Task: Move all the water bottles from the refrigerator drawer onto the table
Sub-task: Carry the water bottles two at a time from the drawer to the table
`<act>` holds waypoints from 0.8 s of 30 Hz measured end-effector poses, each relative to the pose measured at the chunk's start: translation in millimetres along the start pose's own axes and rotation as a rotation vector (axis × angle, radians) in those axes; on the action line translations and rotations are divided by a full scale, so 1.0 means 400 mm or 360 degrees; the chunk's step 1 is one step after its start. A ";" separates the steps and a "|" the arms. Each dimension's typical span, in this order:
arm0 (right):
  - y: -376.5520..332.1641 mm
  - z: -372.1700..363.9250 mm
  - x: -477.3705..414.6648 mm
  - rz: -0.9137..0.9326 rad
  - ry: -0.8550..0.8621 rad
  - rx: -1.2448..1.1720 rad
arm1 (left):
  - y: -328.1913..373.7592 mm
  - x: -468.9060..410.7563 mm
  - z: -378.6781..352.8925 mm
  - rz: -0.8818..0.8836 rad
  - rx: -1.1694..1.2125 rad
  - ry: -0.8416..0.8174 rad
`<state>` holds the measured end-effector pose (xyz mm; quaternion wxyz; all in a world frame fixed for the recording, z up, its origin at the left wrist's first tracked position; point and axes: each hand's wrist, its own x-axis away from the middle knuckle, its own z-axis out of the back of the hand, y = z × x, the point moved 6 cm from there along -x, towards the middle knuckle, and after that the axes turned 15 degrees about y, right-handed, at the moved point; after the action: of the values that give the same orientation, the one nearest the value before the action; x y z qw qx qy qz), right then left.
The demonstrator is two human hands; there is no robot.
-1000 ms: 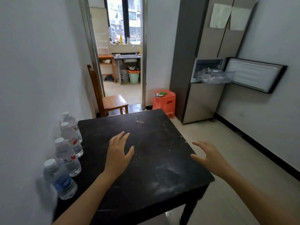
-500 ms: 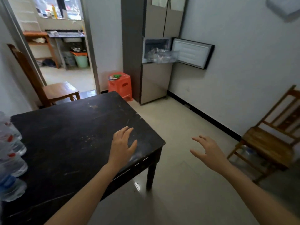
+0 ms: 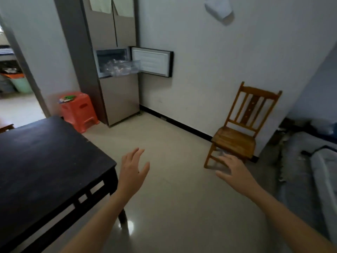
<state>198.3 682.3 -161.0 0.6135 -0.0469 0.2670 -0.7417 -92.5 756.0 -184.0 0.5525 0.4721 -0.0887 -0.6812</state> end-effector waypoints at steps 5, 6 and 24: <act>0.182 0.095 0.009 -0.0102 0.0056 -0.0005 | 0.122 0.064 -0.169 -0.0074 0.0004 -0.0150; 0.205 0.104 0.008 -0.0098 0.0056 0.0009 | 0.135 0.067 -0.194 -0.0091 -0.0005 -0.0168; 0.655 0.204 -0.424 -0.0091 0.0105 0.0235 | 0.344 -0.253 -0.823 -0.0057 0.0114 -0.0054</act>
<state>503.9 786.0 -166.6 0.5848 0.0151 0.2301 -0.7777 237.8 921.1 -217.5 0.5214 0.4814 -0.1138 -0.6953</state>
